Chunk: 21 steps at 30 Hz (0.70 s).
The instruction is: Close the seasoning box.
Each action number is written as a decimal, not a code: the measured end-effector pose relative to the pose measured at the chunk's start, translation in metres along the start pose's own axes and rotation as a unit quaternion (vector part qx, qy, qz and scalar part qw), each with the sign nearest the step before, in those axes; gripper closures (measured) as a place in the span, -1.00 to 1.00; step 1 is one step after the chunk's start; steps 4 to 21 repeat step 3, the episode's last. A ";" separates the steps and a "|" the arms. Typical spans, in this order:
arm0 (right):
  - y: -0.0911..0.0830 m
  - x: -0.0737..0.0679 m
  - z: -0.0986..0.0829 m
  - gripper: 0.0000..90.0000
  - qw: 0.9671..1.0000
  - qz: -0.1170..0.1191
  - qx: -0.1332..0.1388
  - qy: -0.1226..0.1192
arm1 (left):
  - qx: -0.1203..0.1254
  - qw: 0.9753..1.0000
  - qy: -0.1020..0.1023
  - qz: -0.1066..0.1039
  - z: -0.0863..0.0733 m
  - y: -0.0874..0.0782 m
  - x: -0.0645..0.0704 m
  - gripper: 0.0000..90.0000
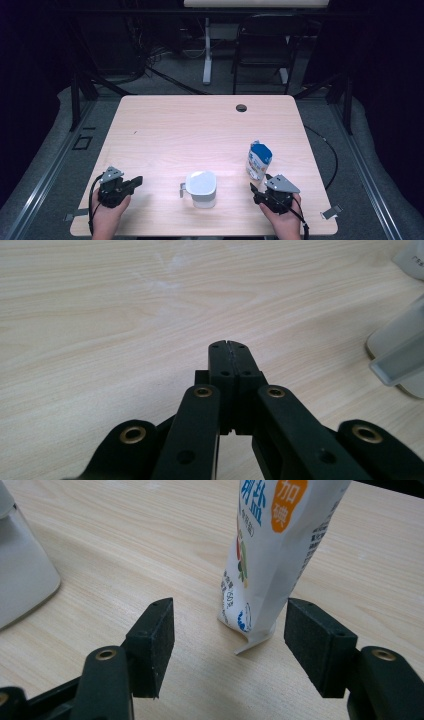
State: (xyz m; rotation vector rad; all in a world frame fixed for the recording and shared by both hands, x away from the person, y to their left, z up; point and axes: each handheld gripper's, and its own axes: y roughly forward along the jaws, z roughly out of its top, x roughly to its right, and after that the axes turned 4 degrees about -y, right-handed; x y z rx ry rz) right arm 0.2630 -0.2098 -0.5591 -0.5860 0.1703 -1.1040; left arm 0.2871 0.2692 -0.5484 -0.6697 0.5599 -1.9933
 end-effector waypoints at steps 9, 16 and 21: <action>0.001 0.001 0.000 -0.18 1.000 0.001 0.001 0.000 | 0.003 1.000 -0.003 0.005 0.000 0.000 -0.002 0.98; 0.001 0.001 0.000 -0.18 1.000 0.001 0.001 0.000 | 0.003 1.000 -0.003 0.005 0.000 0.000 -0.002 0.98; 0.001 0.001 0.000 -0.18 1.000 0.001 0.001 0.000 | 0.003 1.000 -0.003 0.005 0.000 0.000 -0.002 0.98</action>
